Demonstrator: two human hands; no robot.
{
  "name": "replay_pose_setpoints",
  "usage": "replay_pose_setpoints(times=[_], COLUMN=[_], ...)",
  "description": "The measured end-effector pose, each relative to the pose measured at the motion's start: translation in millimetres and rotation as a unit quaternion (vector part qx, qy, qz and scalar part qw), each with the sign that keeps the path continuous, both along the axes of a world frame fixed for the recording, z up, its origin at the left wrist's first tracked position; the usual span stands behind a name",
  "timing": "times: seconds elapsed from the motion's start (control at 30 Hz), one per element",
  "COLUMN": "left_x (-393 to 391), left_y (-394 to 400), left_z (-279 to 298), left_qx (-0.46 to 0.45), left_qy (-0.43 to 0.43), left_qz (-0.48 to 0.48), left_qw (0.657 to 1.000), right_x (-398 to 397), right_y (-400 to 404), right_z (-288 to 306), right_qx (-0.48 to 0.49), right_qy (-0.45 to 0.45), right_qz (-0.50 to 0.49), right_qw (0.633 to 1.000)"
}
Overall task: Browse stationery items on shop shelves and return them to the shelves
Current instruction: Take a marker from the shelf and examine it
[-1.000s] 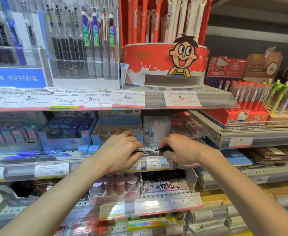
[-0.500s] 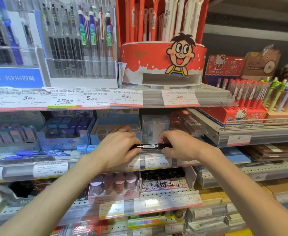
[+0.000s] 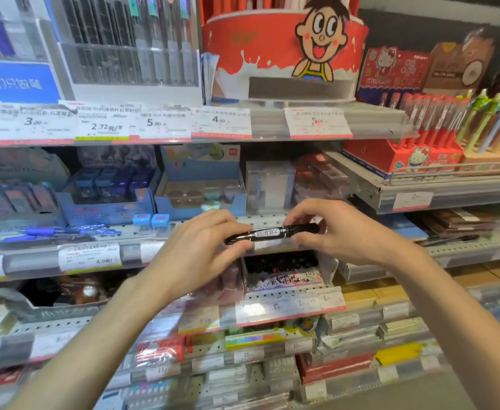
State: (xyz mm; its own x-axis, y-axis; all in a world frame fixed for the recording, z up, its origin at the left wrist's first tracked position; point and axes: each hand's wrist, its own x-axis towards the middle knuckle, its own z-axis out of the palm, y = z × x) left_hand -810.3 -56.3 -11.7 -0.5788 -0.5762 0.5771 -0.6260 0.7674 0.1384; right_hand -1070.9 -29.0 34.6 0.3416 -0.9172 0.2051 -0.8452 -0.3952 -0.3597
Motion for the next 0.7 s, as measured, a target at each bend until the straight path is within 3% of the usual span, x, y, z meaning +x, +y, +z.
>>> replay_pose_setpoints(times=[0.2,0.37,0.57,0.7], left_x=[-10.8,-35.3,-77.1,-100.3], left_y=[25.3,41.4,57.2,60.4], left_z=[-50.4,-94.5,-133.1,-148.8], left_qx=[0.116,0.231,0.364,0.419], left_qy=[0.044,0.122,0.296,0.361], left_qz=[-0.024,0.017,0.089,0.135], left_qw=[0.992,0.965,0.879,0.822], right_x=[-12.7,-34.2,-66.5,-85.1], right_y=[24.6,33.9,34.5,33.0], right_z=[-45.1,-88.6,-133.5,-152.6], right_qx=[0.073,0.112,0.151,0.120], right_qy=[-0.015,-0.030,-0.057,-0.029], right_qz=[-0.013,-0.010,-0.009,-0.001], right_qw=[0.997,0.993,0.987,0.992])
